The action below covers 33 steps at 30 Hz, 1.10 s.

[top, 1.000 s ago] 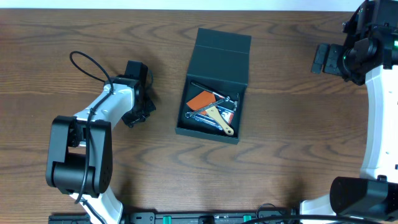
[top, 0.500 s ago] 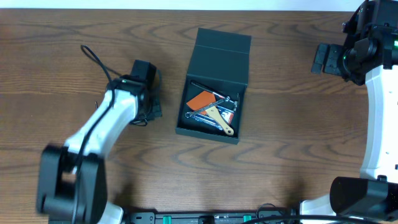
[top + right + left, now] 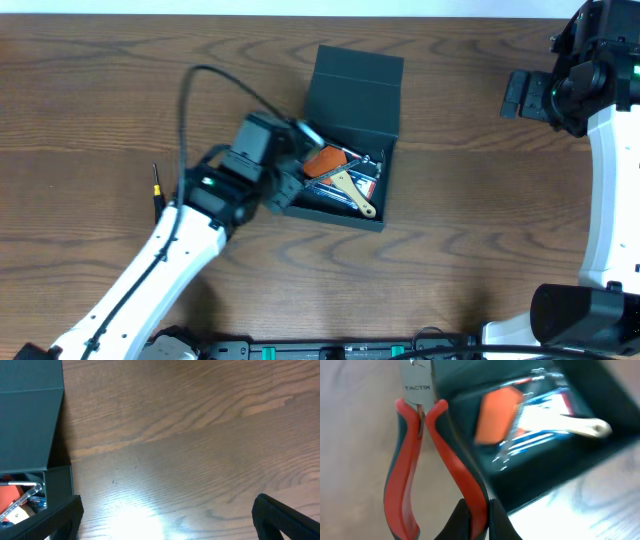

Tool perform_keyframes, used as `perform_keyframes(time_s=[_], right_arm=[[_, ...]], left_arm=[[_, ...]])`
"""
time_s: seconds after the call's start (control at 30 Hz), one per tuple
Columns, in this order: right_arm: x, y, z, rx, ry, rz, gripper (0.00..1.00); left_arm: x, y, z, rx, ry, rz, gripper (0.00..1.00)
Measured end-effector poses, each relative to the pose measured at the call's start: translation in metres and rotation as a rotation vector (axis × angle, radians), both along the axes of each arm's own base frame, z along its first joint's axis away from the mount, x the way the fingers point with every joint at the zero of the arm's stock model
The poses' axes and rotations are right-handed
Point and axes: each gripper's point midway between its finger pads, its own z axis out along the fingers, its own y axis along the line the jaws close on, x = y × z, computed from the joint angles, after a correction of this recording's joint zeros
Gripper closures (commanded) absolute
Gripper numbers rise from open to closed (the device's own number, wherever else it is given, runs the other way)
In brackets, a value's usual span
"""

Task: Pack container
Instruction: 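Carry the pliers right and lower them into the black box, then release the pliers and move the left gripper back left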

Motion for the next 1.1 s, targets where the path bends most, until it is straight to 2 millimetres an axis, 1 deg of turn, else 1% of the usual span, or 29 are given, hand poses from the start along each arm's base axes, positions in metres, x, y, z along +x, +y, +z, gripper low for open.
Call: perform_keyframes(time_s=[0.07,0.13,0.2,0.23,0.27,0.4,0.53,0.57,0.6,0.63,0.7,0.77,0.8,0.83,0.9,0.97,1.03,1.1], right_arm=[[0.0,0.0,0.0,0.0,0.0,0.0,0.01],[0.0,0.0,0.0,0.0,0.0,0.0,0.01],[0.0,0.0,0.0,0.0,0.001,0.0,0.01],[0.0,0.0,0.0,0.0,0.001,0.0,0.01],[0.0,0.0,0.0,0.0,0.001,0.0,0.01],[0.0,0.0,0.0,0.0,0.001,0.0,0.01],[0.0,0.0,0.0,0.0,0.001,0.0,0.01],[0.0,0.0,0.0,0.0,0.001,0.0,0.01],[0.0,0.0,0.0,0.0,0.001,0.0,0.01],[0.0,0.0,0.0,0.0,0.001,0.0,0.01],[0.0,0.0,0.0,0.0,0.001,0.001,0.01],[0.0,0.0,0.0,-0.001,0.001,0.003,0.01],[0.0,0.0,0.0,-0.002,0.001,0.004,0.01],[0.0,0.0,0.0,-0.001,0.001,0.004,0.01],[0.0,0.0,0.0,-0.002,0.001,0.005,0.01],[0.0,0.0,0.0,-0.002,0.002,0.006,0.01],[0.0,0.0,0.0,-0.003,0.002,0.007,0.01],[0.0,0.0,0.0,-0.003,0.002,0.007,0.01]], left_arm=[[-0.002,-0.019,0.001,0.019,-0.045,-0.127,0.94],[-0.002,-0.036,-0.003,0.044,-0.085,-0.241,0.94],[-0.002,-0.047,-0.011,0.068,-0.095,-0.311,0.94],[0.0,-0.053,-0.02,0.084,-0.092,-0.348,0.94],[0.001,-0.055,-0.024,0.092,-0.091,-0.361,0.94],[0.008,-0.061,-0.062,0.146,-0.034,-0.409,0.94],[0.01,-0.062,-0.092,0.18,0.021,-0.426,0.94],[0.01,-0.063,-0.098,0.187,0.034,-0.429,0.9],[0.01,-0.062,-0.103,0.194,0.042,-0.433,0.65],[0.009,-0.062,-0.108,0.203,0.052,-0.441,0.46],[0.009,-0.062,-0.114,0.207,0.067,-0.44,0.38],[0.009,-0.062,-0.115,0.209,0.069,-0.439,0.3],[0.01,-0.062,-0.115,0.207,0.066,-0.431,0.24],[0.011,-0.061,-0.114,0.207,0.064,-0.419,0.21],[0.013,-0.059,-0.111,0.212,0.056,-0.394,0.2],[0.014,-0.055,-0.105,0.22,0.048,-0.373,0.18],[0.014,-0.05,-0.094,0.227,0.03,-0.352,0.14],[0.015,-0.044,-0.074,0.224,-0.01,-0.312,0.12]])
